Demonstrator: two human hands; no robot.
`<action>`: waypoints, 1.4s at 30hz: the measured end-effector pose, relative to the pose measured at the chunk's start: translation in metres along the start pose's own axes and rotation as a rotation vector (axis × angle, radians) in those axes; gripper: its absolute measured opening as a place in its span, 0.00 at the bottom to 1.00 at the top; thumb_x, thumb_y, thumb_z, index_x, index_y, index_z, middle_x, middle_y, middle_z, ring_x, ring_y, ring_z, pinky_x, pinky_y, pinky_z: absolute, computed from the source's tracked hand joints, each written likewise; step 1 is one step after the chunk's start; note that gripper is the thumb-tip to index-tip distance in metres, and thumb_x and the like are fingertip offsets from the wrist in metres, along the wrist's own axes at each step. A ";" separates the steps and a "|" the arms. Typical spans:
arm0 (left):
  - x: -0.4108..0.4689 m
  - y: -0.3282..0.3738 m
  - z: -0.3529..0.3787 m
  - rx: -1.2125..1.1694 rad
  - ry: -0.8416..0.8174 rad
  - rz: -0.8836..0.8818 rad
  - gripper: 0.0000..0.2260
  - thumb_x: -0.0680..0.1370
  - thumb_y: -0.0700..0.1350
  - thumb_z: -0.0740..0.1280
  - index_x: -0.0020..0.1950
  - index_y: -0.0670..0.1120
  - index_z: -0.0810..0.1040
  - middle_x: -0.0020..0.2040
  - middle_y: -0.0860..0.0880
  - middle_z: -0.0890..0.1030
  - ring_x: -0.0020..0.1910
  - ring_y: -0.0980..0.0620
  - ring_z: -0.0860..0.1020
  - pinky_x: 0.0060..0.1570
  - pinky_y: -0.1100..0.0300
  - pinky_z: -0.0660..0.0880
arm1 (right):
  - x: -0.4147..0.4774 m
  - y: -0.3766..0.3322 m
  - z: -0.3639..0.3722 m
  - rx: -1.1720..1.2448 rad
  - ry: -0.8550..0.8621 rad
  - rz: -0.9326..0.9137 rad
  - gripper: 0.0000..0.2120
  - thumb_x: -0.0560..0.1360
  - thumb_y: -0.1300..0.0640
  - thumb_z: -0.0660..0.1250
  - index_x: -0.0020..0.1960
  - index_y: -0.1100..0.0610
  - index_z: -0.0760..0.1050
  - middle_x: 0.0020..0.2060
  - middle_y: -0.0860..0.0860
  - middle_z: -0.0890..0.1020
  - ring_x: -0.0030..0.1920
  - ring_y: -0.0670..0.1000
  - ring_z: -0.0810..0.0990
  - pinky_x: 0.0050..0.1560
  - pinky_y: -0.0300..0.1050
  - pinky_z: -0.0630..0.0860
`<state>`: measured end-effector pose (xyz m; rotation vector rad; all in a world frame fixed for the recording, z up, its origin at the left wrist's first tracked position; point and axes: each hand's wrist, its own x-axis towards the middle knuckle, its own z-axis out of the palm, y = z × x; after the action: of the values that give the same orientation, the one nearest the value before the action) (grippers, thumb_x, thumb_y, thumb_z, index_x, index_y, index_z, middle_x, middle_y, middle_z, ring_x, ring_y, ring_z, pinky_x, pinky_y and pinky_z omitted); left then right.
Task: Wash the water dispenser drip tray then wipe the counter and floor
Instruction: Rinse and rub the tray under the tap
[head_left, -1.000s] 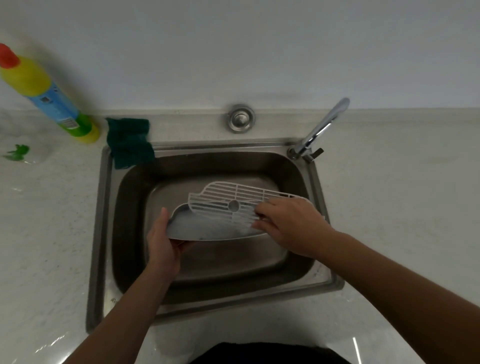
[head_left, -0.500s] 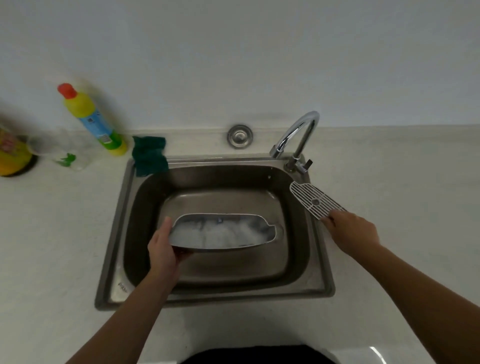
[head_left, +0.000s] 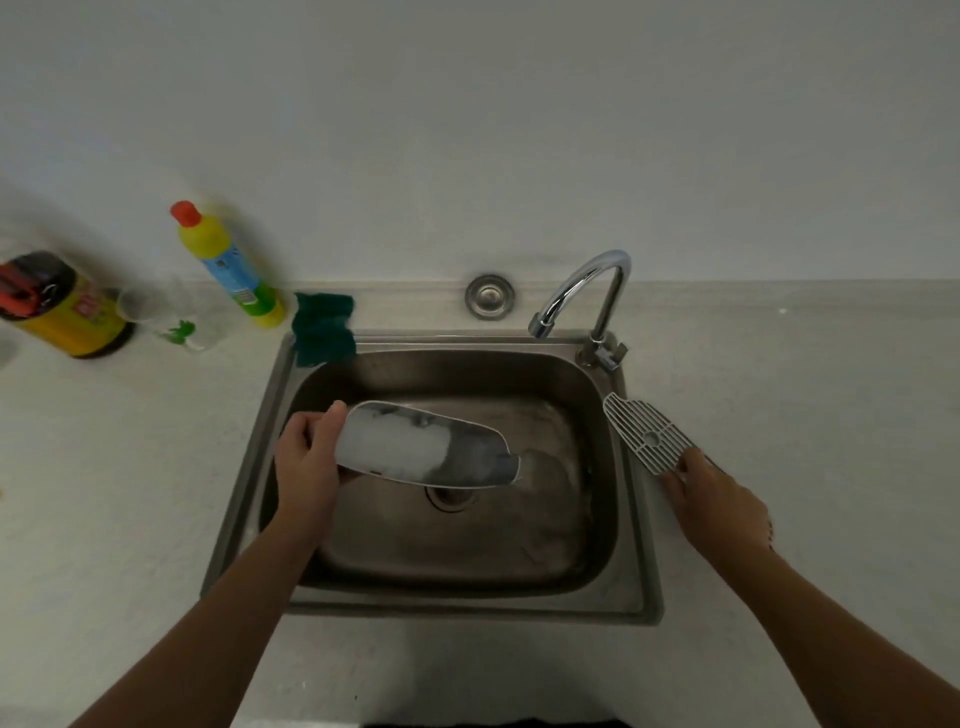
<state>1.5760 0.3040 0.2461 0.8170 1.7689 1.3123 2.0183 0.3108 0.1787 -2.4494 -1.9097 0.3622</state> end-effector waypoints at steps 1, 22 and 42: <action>0.000 0.008 0.001 0.047 -0.016 0.083 0.26 0.73 0.66 0.68 0.55 0.44 0.77 0.50 0.46 0.81 0.51 0.48 0.82 0.40 0.57 0.81 | 0.000 -0.003 -0.002 0.042 0.005 -0.002 0.09 0.83 0.44 0.61 0.55 0.48 0.66 0.37 0.45 0.76 0.32 0.46 0.76 0.31 0.43 0.72; -0.011 0.061 0.013 0.820 -0.323 0.947 0.25 0.73 0.65 0.68 0.61 0.50 0.72 0.50 0.47 0.83 0.41 0.57 0.77 0.40 0.75 0.66 | -0.039 -0.059 0.010 0.313 -0.241 -0.272 0.06 0.82 0.52 0.66 0.47 0.49 0.76 0.33 0.48 0.80 0.32 0.45 0.81 0.39 0.41 0.82; -0.002 0.000 0.011 0.218 -0.007 0.294 0.12 0.75 0.65 0.68 0.53 0.61 0.75 0.48 0.59 0.80 0.50 0.61 0.81 0.39 0.65 0.79 | 0.068 -0.091 -0.044 0.251 0.048 -0.253 0.09 0.80 0.50 0.66 0.59 0.47 0.70 0.40 0.44 0.77 0.36 0.42 0.76 0.34 0.41 0.71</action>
<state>1.5867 0.3075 0.2444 1.2401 1.8594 1.3104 1.9551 0.4052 0.2235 -2.0169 -1.9843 0.4946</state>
